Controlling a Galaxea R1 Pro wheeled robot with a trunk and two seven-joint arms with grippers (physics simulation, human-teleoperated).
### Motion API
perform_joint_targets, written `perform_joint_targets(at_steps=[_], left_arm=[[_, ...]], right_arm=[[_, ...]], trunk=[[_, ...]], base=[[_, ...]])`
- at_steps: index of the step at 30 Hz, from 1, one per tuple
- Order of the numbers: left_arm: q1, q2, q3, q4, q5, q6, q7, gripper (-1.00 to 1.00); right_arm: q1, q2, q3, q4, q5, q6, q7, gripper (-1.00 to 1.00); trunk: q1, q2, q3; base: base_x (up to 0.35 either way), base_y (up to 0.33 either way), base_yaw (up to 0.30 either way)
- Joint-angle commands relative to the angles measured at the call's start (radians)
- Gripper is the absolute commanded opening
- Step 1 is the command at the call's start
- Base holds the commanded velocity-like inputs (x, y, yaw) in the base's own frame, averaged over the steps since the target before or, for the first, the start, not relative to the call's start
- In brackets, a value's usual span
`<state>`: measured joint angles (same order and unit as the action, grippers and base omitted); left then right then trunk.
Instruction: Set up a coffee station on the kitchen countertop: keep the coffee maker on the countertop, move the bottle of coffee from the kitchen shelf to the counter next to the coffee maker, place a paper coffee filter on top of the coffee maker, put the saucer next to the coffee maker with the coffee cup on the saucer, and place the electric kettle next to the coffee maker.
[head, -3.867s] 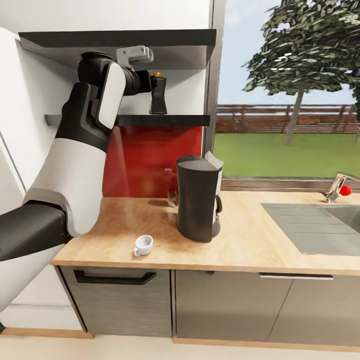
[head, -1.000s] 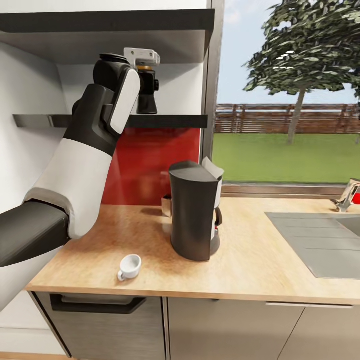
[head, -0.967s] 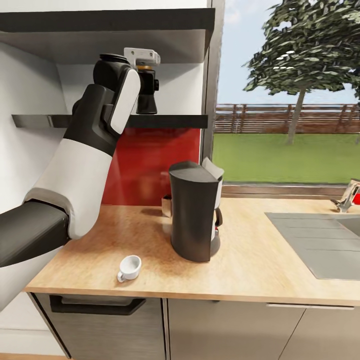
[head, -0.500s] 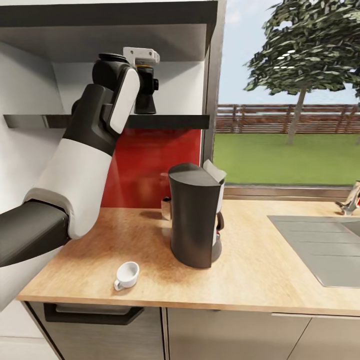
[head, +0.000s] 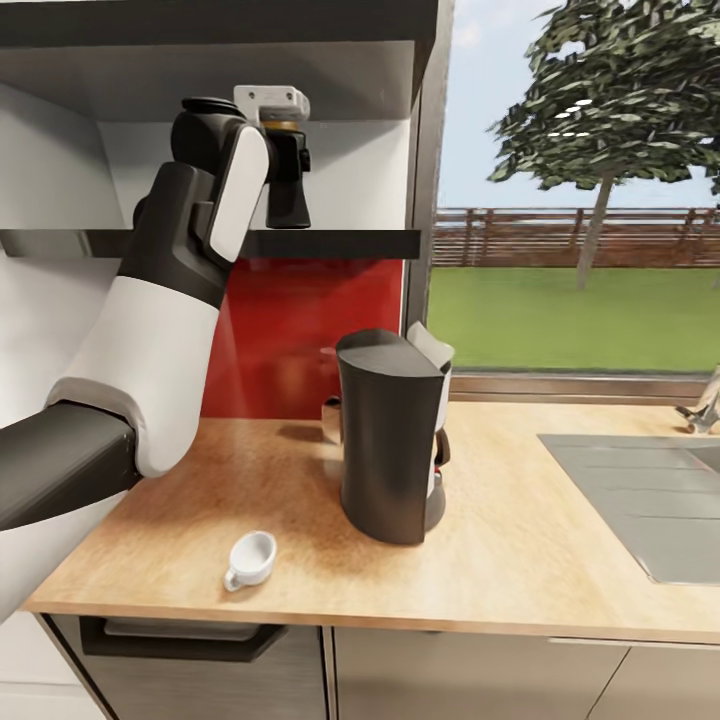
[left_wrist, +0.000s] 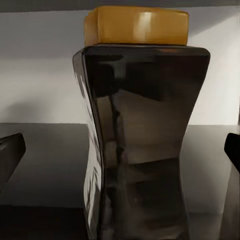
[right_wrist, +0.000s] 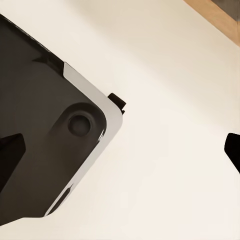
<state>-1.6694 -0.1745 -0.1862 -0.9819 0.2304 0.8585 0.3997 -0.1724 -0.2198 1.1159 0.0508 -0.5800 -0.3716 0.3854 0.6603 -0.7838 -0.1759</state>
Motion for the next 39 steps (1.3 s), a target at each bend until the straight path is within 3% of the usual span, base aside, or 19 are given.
perform_joint_targets(at_steps=[1, 39], left_arm=[[-0.001, 0.000, -0.001, -0.001, 0.010, 0.002, 0.009, 1.00], [-0.001, 0.000, 0.001, 0.000, 0.013, 0.002, 0.003, 1.00]], right_arm=[[-0.001, 0.000, 0.007, 0.003, -0.011, -0.004, 0.007, 1.00], [-0.001, 0.000, 0.006, 0.003, -0.011, -0.004, 0.007, 1.00]], trunk=[[0.001, -0.001, -0.002], [0.001, -0.001, -0.002]], base=[[0.132, 0.000, 0.000], [0.045, 0.000, 0.000]])
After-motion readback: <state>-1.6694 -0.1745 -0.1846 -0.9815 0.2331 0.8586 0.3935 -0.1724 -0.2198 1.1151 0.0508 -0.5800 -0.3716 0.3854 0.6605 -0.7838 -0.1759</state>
